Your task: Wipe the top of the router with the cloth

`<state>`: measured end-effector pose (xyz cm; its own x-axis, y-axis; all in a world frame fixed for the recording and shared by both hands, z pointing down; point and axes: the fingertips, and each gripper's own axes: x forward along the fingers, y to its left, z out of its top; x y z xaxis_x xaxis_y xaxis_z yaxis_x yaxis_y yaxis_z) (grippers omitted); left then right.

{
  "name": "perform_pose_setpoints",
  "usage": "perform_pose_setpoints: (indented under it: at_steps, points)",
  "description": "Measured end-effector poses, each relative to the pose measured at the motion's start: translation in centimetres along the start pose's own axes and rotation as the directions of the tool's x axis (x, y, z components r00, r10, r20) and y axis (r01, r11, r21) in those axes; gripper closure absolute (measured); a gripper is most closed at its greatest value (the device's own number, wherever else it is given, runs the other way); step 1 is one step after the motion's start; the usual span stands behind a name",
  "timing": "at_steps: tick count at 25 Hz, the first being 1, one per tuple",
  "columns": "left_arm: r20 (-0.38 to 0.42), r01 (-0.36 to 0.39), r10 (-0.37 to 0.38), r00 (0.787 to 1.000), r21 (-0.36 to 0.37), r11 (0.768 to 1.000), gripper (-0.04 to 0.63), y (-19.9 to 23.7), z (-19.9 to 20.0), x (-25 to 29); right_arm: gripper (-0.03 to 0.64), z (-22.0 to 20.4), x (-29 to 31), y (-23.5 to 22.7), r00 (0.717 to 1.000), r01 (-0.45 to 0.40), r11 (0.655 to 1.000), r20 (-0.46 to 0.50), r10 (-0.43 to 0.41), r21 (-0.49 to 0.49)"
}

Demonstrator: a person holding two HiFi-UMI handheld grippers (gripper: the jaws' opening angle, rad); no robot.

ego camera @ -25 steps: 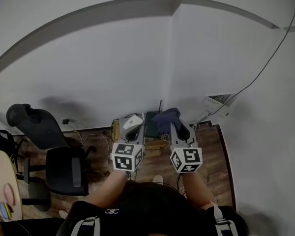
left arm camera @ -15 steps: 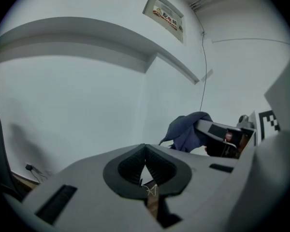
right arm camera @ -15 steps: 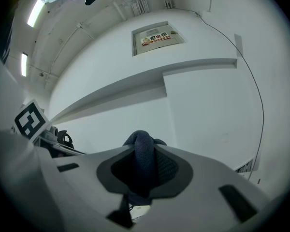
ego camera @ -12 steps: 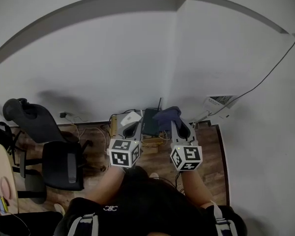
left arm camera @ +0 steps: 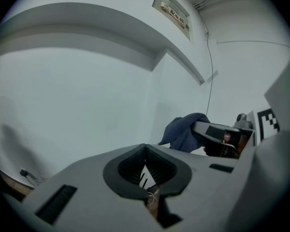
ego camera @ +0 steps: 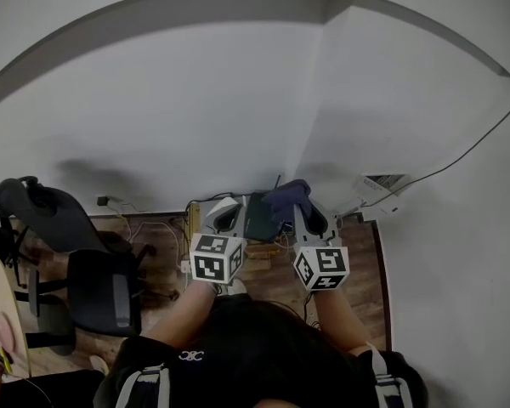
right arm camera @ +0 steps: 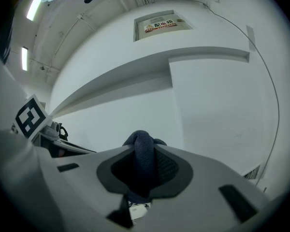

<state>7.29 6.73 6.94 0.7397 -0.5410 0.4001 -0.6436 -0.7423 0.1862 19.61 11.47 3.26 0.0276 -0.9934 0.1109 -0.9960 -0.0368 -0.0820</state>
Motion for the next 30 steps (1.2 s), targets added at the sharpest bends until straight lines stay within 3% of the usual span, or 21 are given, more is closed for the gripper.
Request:
perform_pose_setpoints:
  at_steps: [7,17,22,30]
  points:
    - [-0.004,0.028,-0.028,1.000,-0.012,1.000,0.594,4.3,0.6,2.9,0.574,-1.0,5.2,0.5,0.998,0.013,1.000,-0.053,-0.014,-0.025]
    - [-0.071,0.048,-0.051,0.996,-0.042,0.998,0.594,8.7,-1.6,5.5,0.574,-3.4,9.4,1.0,0.989,0.030,0.995,-0.144,-0.043,-0.095]
    - [-0.111,0.018,-0.026,0.993,-0.073,0.997,0.594,9.2,-3.6,6.6,0.574,-4.7,10.5,0.2,0.985,-0.021,0.996,-0.171,0.006,-0.085]
    - [-0.152,-0.095,0.069,0.986,-0.168,0.981,0.594,10.0,-6.7,7.8,0.575,-7.3,12.9,-1.1,0.960,-0.156,0.982,-0.251,0.124,-0.110]
